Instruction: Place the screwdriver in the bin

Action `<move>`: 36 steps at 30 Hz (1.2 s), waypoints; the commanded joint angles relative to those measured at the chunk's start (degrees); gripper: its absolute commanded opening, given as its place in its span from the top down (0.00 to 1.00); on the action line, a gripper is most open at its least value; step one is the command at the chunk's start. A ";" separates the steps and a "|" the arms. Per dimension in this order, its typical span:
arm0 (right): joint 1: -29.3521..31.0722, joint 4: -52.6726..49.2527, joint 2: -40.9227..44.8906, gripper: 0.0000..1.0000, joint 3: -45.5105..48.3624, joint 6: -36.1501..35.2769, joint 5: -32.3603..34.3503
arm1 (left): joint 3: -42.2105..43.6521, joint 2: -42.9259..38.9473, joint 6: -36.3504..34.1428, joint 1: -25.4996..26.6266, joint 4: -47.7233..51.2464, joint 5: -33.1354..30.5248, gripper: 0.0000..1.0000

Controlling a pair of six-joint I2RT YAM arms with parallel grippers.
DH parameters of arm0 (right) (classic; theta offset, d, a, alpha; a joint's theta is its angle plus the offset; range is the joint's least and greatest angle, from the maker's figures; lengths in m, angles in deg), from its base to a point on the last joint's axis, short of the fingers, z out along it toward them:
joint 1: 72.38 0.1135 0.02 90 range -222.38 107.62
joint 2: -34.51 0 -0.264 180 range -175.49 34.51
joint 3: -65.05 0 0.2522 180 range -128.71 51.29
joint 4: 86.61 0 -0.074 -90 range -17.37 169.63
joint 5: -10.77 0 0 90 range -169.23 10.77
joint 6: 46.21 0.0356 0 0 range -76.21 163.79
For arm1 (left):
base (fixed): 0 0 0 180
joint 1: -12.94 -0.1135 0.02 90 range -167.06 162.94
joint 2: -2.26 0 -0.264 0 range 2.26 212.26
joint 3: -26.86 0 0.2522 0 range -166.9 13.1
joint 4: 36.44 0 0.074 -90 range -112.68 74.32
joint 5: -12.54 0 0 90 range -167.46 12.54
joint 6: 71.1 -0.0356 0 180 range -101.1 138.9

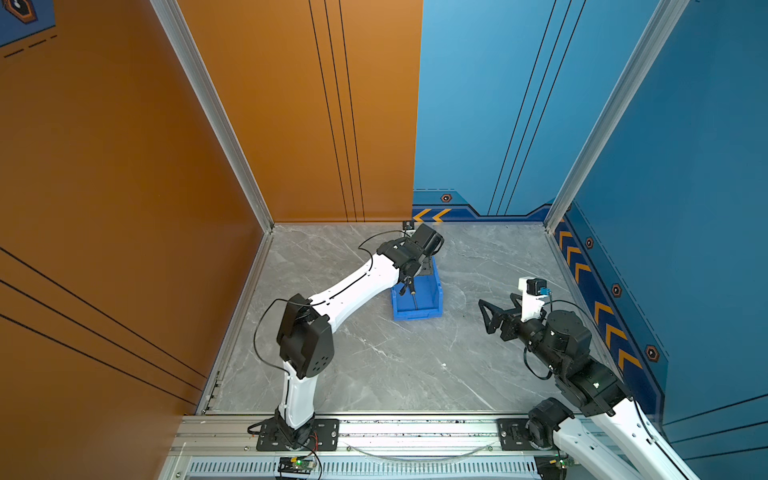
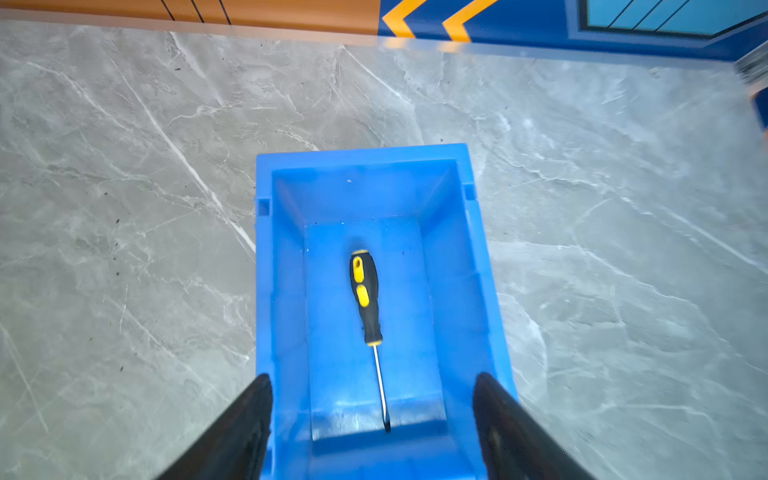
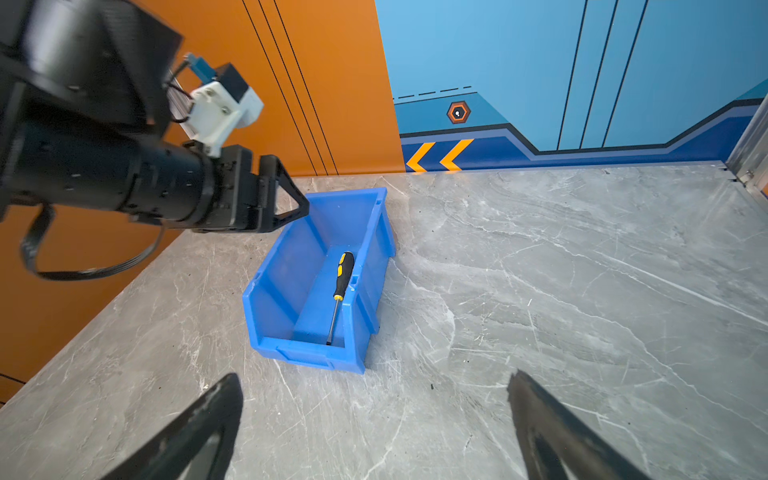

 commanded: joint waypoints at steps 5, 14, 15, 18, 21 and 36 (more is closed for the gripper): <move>-0.52 -6.58 0.51 0.00 -0.55 -0.94 7.46 | 17.59 -16.39 -4.46 2.77 1.84 -2.64 0.02; -0.70 -8.35 0.81 0.00 0.05 1.12 16.04 | 39.29 -37.16 -8.01 -1.33 -1.68 -3.13 0.02; -0.69 -8.13 0.85 0.00 0.42 1.84 16.99 | 41.40 -39.49 -8.73 -2.08 -2.54 -3.34 0.02; -0.85 -6.94 0.99 0.00 2.65 3.24 20.49 | 49.12 -46.13 -9.58 -4.09 -6.35 -6.77 0.02; -1.46 -4.15 1.50 0.00 5.59 2.42 21.78 | 56.06 -52.18 -10.23 -9.04 -11.67 -6.01 0.02; -10.47 11.53 -1.41 0.00 16.65 -6.73 20.73 | 71.82 -60.68 -19.19 -31.66 -28.76 -1.57 0.02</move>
